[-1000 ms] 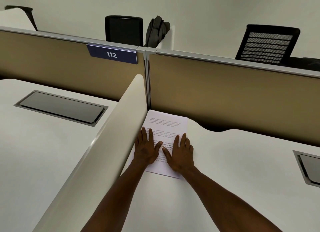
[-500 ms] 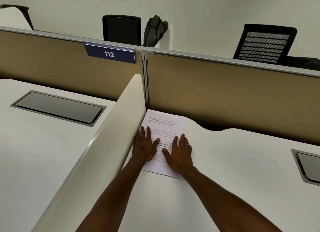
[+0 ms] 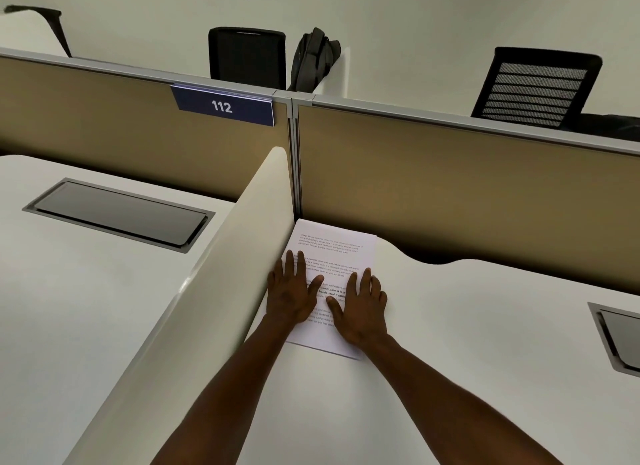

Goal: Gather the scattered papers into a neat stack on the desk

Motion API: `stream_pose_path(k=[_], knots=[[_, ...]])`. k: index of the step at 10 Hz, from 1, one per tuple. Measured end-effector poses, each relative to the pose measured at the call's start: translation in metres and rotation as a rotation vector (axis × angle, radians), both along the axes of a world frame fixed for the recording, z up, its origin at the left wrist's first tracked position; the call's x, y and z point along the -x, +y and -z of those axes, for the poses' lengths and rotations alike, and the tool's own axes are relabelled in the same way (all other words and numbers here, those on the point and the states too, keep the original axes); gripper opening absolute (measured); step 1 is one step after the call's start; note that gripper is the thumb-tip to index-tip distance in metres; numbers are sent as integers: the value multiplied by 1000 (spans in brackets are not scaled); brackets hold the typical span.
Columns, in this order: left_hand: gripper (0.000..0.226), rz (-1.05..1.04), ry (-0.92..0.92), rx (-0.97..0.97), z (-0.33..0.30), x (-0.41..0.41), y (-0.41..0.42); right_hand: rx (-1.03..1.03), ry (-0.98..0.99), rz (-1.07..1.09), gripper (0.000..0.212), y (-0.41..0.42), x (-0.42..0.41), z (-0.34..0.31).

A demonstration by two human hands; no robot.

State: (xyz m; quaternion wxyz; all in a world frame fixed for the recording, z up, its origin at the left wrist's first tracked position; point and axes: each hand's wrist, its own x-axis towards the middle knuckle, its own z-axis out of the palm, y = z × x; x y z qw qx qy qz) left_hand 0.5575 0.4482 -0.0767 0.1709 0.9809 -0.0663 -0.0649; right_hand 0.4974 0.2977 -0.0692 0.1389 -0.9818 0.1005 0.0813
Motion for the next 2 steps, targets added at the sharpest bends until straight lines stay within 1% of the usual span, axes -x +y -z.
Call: stream_pose_path(k=[2], knots=[[80, 9, -36, 11, 0, 2, 2, -37, -27, 0, 85, -4, 2, 0]])
